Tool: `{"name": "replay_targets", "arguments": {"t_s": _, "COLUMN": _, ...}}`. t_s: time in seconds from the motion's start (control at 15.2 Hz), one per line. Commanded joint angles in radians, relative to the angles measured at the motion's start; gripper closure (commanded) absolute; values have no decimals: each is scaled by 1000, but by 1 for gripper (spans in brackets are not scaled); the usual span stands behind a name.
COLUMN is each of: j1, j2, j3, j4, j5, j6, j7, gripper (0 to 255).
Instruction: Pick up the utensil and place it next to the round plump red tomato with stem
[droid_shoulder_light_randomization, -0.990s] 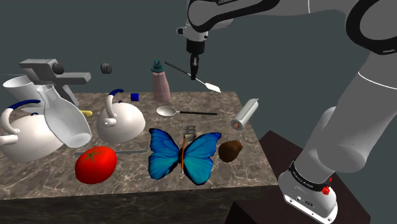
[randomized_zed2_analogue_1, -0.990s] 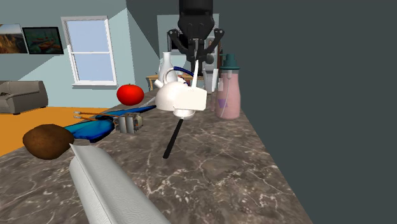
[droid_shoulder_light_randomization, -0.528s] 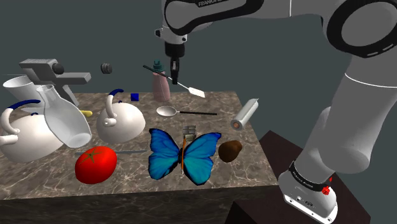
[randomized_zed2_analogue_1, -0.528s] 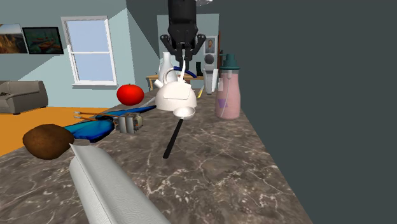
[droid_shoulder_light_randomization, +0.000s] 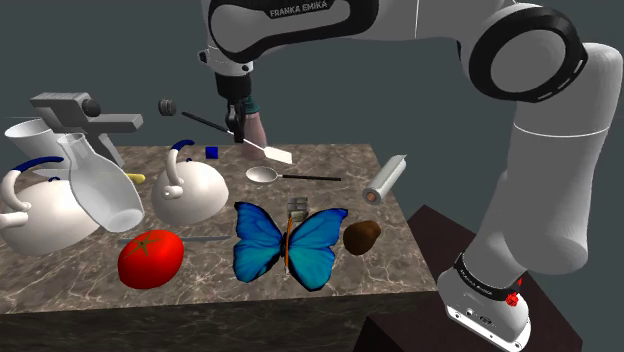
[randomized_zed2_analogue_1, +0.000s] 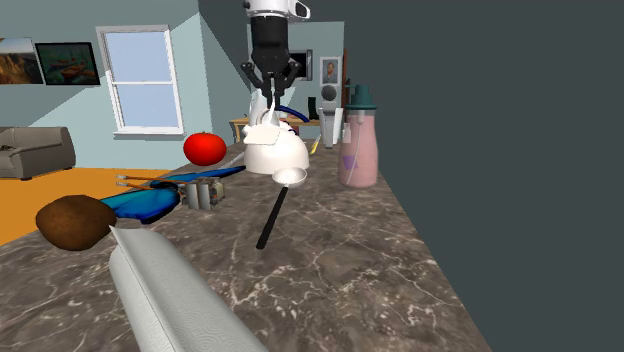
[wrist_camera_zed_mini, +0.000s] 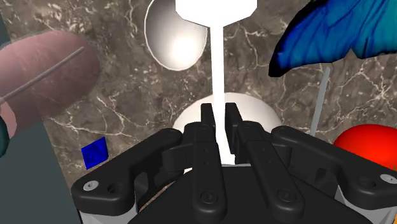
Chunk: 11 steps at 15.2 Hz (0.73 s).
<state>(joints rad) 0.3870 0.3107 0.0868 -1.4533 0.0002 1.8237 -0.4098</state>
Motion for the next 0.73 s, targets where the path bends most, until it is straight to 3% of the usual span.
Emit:
{"name": "replay_targets", "arguments": {"t_s": 0.0, "j1": 28, "j2": 58, "j3": 11, "j4": 82, "j5": -11, "j6": -24, "j7": 39, "gripper": 255}}
{"name": "replay_targets", "arguments": {"t_s": 0.13, "j1": 57, "j2": 128, "j3": 19, "j4": 187, "j5": -23, "j6": -58, "j7": 75, "gripper": 255}}
{"name": "replay_targets", "arguments": {"t_s": 0.66, "j1": 55, "j2": 124, "j3": 18, "j4": 73, "j5": -23, "j6": 51, "j7": 74, "gripper": 255}}
